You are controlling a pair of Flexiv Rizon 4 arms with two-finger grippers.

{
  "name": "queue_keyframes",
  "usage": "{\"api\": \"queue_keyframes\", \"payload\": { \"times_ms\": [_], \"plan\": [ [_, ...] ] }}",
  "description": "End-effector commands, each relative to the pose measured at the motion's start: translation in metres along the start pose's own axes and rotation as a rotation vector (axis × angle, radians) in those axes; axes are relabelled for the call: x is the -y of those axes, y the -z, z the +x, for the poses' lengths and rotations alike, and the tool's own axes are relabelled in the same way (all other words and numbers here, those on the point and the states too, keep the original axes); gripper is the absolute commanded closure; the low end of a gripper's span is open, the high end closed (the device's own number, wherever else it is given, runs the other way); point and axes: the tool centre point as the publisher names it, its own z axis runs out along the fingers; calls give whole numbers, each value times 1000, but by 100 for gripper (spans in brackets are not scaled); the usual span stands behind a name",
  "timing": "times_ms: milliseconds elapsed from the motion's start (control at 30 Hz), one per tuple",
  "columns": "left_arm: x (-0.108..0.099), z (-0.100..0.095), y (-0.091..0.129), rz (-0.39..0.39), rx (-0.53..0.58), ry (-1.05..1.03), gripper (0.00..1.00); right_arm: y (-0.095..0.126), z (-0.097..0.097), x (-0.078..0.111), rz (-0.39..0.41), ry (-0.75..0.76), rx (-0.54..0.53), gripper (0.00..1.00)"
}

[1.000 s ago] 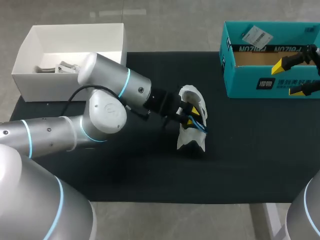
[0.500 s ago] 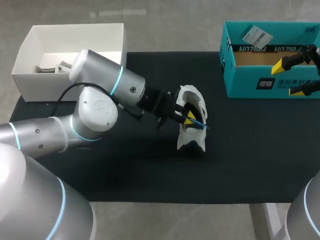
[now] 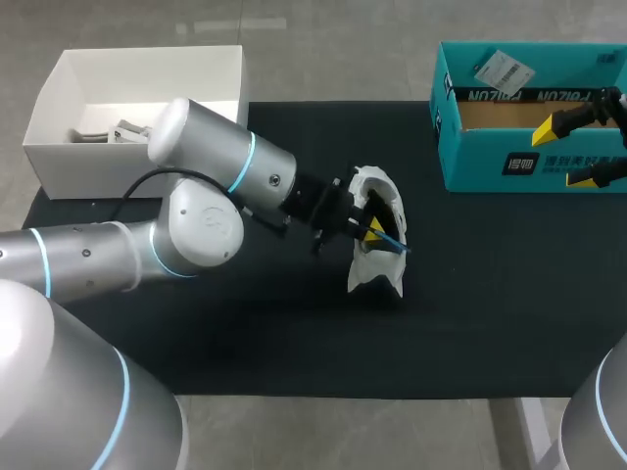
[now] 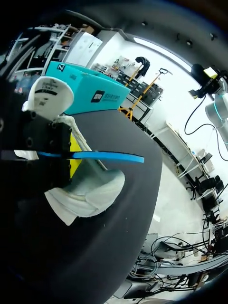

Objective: Take the shoe out of the shoebox, open the shoe tongue, remove and reinsert the insole, then place the shoe into the shoebox

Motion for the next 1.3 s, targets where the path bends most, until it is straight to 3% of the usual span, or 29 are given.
{"api": "queue_keyframes", "payload": {
  "times_ms": [33,200,433,467,533,633,767,900,967,1000,1300],
  "plan": [
    [-3,1,-5,-34,19,2,100,-1,0,0,0,-1,1,0],
    [-14,-4,-10,-71,37,26,100,-1,0,0,0,-1,1,0],
    [-19,-5,-1,-76,59,71,100,-1,0,0,0,-1,1,0],
    [-17,-3,1,-72,49,71,94,-1,0,0,0,-1,1,0],
    [-10,0,4,-56,36,59,64,-1,0,0,0,-1,1,0],
    [3,5,8,-35,28,38,59,-1,0,0,0,-1,1,0],
    [14,9,8,-18,23,14,60,-1,0,0,0,-1,1,0],
    [18,11,7,-8,18,8,67,-1,0,0,0,-1,1,0],
    [18,11,5,-6,17,5,85,-1,0,0,0,-1,1,0],
    [16,12,2,-8,15,3,100,-1,0,0,0,-1,1,0],
    [-3,14,-17,-101,5,-51,100,-1,0,0,0,-1,1,0]
  ]
}}
